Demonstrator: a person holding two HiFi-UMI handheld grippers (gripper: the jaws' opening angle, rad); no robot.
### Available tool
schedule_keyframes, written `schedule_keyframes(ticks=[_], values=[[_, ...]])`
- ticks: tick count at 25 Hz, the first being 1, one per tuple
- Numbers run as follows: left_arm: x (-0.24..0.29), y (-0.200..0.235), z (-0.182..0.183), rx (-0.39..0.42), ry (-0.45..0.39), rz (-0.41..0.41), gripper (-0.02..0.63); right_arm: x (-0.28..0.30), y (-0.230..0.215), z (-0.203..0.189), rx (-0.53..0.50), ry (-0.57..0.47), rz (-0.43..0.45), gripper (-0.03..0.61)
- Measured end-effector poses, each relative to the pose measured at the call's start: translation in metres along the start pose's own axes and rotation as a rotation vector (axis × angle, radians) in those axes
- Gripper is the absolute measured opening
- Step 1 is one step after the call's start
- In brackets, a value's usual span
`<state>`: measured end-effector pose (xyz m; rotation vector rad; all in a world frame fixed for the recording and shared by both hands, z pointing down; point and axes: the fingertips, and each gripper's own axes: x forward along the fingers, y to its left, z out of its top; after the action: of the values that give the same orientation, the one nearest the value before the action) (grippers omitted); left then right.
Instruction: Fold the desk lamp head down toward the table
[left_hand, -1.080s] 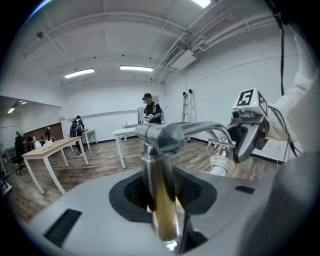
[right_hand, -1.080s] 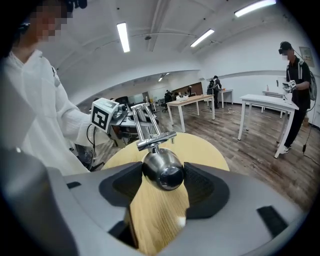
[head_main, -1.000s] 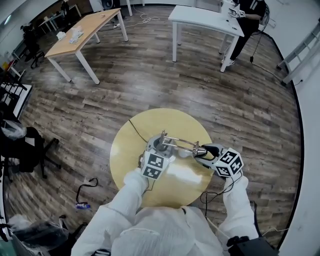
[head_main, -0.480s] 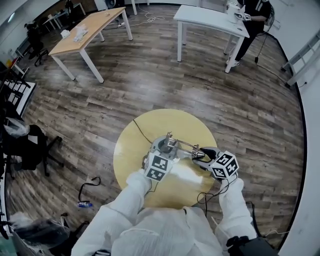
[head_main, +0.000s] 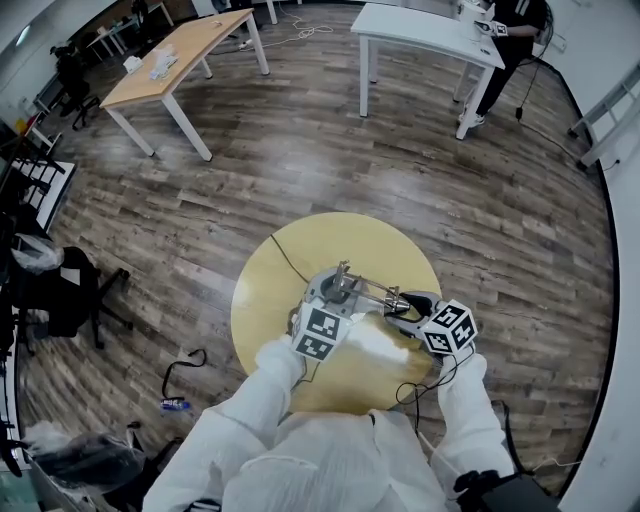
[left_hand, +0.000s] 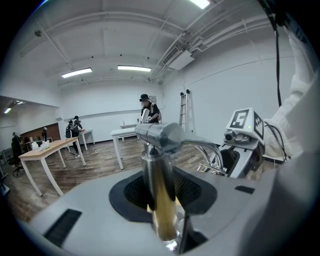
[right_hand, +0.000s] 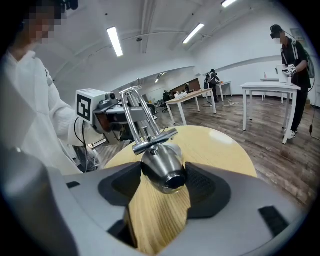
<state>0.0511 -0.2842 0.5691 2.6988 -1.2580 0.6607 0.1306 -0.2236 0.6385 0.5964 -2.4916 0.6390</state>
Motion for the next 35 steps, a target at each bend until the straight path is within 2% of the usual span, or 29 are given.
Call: schedule_keyframes(ticks=[21, 35], values=[[-0.001, 0.0, 0.002, -0.001, -0.013, -0.001, 0.112, 0.014, 0.001, -0.004, 0.009, -0.006, -0.006, 0.267], [-0.001, 0.0, 0.003, 0.026, -0.018, -0.009, 0.112, 0.02, 0.001, -0.004, 0.016, -0.003, -0.022, 0.273]])
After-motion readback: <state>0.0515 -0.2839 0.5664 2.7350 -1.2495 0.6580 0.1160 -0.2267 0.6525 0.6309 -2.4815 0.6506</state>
